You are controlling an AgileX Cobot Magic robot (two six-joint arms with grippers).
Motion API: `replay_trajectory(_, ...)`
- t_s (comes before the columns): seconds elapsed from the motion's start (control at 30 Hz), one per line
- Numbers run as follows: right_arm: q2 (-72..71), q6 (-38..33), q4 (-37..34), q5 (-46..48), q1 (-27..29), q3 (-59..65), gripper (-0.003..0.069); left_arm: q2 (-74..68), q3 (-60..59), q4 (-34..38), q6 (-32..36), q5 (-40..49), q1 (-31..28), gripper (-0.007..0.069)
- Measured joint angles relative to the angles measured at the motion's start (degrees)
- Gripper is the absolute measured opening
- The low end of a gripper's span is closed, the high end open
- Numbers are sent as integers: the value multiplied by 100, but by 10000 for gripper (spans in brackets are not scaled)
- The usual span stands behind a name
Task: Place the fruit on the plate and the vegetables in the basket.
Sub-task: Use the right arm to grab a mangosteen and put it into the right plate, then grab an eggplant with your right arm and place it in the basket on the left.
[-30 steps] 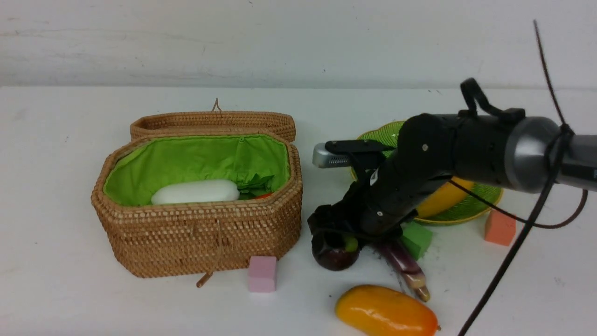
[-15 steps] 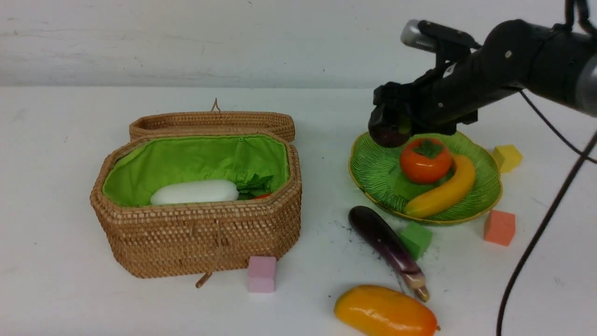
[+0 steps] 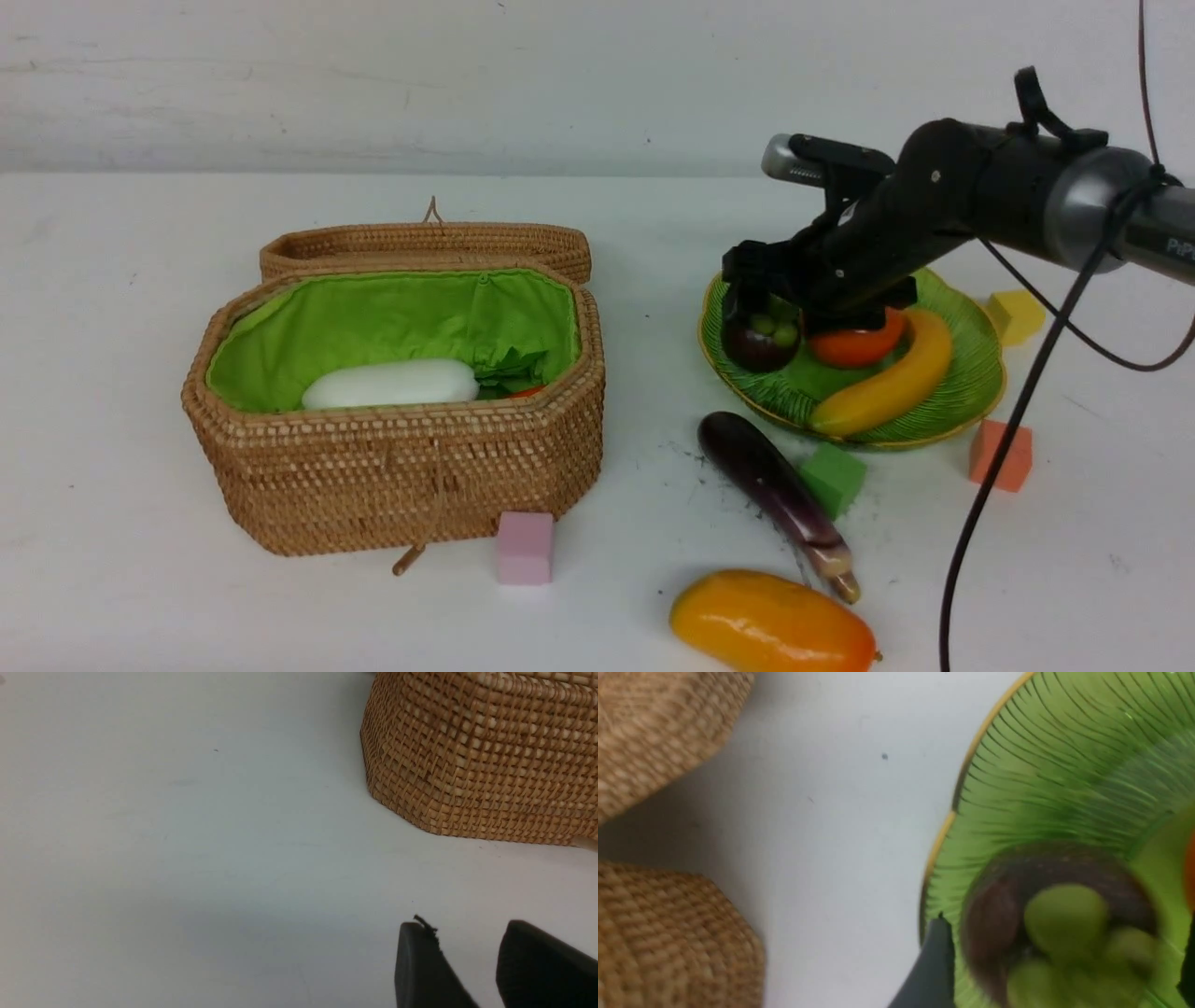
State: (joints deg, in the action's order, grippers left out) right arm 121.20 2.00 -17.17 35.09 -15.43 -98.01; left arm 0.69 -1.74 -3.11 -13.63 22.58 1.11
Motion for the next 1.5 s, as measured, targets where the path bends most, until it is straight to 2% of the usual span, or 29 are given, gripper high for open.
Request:
replay_trajectory(0.27, -524, -158, 345, 660, -37, -7, 669, 0, 0, 0, 0, 0, 0, 239)
replay_trajectory(0.43, -723, -808, 366, 1803, -573, -20, 598, 0, 0, 0, 0, 0, 0, 239)
replay_trajectory(0.57, -621, -868, 622, 2242, -998, 36, 532, 0, 0, 0, 0, 0, 0, 239)
replay_trajectory(0.67, -487, -530, 1106, 2380, -1129, 57, 507, 0, 0, 0, 0, 0, 0, 239)
replay_trajectory(0.8, -249, -147, 1401, 2481, -1125, 63, 501, 0, 0, 0, 0, 0, 0, 239)
replay_trajectory(1.2, 141, -108, 1393, 2392, -1130, 63, 496, 0, 0, 0, 0, 0, 0, 239)
replay_trajectory(1.3, 194, -154, 1375, 2392, -1130, 63, 455, 0, 0, 0, 0, 0, 0, 239)
replay_trajectory(1.33, 193, -252, 1361, 2392, -1130, 63, 408, 0, 0, 0, 0, 0, 0, 239)
replay_trajectory(1.5, 180, -302, 1368, 2392, -1130, 63, 405, 0, 0, 0, 0, 0, 0, 239)
